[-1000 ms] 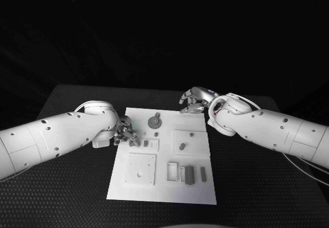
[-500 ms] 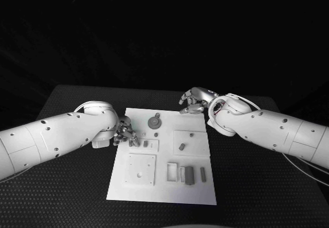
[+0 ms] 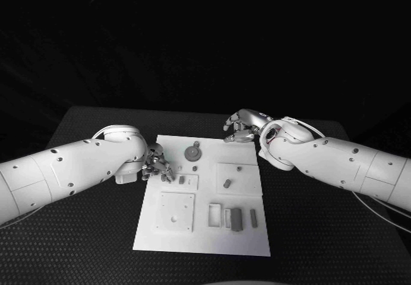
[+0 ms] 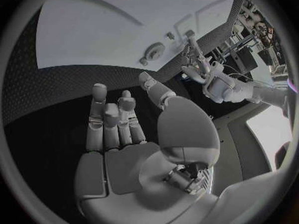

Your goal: Assemble the parts on the task board

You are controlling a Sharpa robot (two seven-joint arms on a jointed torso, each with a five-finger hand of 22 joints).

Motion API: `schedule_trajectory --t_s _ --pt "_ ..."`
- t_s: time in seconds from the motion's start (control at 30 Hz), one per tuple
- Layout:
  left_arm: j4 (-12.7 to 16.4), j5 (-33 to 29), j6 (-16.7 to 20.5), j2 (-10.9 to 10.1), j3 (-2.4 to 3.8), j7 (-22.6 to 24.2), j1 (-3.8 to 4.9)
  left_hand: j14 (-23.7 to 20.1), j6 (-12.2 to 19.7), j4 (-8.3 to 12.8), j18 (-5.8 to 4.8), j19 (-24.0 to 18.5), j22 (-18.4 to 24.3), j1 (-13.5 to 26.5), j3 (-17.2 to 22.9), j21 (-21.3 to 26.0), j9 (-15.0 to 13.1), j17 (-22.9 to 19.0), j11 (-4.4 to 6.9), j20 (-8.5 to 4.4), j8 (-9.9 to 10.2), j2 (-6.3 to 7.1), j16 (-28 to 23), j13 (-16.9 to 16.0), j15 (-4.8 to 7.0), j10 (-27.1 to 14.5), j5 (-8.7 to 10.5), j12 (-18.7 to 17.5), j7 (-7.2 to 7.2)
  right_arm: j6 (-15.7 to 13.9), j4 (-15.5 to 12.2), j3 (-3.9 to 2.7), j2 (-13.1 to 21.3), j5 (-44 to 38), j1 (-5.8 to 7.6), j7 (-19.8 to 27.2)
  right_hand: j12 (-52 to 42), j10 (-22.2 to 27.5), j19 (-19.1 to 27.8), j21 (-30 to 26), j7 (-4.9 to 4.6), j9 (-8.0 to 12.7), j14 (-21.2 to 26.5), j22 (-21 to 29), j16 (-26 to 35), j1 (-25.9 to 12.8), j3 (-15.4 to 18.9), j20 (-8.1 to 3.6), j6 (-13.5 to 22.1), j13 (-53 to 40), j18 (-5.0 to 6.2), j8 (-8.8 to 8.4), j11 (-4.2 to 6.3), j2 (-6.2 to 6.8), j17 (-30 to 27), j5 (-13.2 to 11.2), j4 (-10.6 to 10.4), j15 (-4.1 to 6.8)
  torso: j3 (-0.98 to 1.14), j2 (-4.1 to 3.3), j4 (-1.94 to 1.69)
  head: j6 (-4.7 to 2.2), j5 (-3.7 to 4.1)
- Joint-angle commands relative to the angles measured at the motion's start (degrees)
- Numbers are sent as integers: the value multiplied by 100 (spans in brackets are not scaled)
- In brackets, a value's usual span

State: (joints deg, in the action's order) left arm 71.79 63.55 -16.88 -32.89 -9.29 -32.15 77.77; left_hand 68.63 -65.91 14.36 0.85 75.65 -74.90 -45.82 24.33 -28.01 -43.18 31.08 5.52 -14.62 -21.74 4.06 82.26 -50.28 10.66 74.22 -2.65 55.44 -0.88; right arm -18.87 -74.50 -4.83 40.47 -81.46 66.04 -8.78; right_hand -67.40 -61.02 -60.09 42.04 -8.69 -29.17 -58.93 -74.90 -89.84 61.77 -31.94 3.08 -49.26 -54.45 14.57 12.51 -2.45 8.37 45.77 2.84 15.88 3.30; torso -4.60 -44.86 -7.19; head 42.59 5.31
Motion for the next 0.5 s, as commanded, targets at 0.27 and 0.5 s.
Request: schedule_trajectory --t_s 0.27,0.5 --pt "-72 -127 4 41 22 -15 -1 -11 51 8 -10 -17 -87 87 -75 33 11 -7 6 -43 10 39 9 -10 41 -38 -12 28 13 58 -6 -3 -7 -14 -4 43 -11 24 23 -31 -37 7 -6 -102 25 -48 -36 5 3 9 43 -23 -12 13 -9 -1 -4 17 -1 0 -2 -7 -10" --pt "-80 -143 27 42 22 -19 -1 -13 53 8 -9 -18 -86 98 -84 36 12 -8 6 -44 9 48 8 -12 43 -39 -12 27 13 62 -9 -3 -4 -13 -4 41 -11 24 23 -31 -37 7 -5 -102 25 -48 -37 5 3 9 43 -22 -12 13 -9 -1 -3 17 -2 0 -3 -6 -12"
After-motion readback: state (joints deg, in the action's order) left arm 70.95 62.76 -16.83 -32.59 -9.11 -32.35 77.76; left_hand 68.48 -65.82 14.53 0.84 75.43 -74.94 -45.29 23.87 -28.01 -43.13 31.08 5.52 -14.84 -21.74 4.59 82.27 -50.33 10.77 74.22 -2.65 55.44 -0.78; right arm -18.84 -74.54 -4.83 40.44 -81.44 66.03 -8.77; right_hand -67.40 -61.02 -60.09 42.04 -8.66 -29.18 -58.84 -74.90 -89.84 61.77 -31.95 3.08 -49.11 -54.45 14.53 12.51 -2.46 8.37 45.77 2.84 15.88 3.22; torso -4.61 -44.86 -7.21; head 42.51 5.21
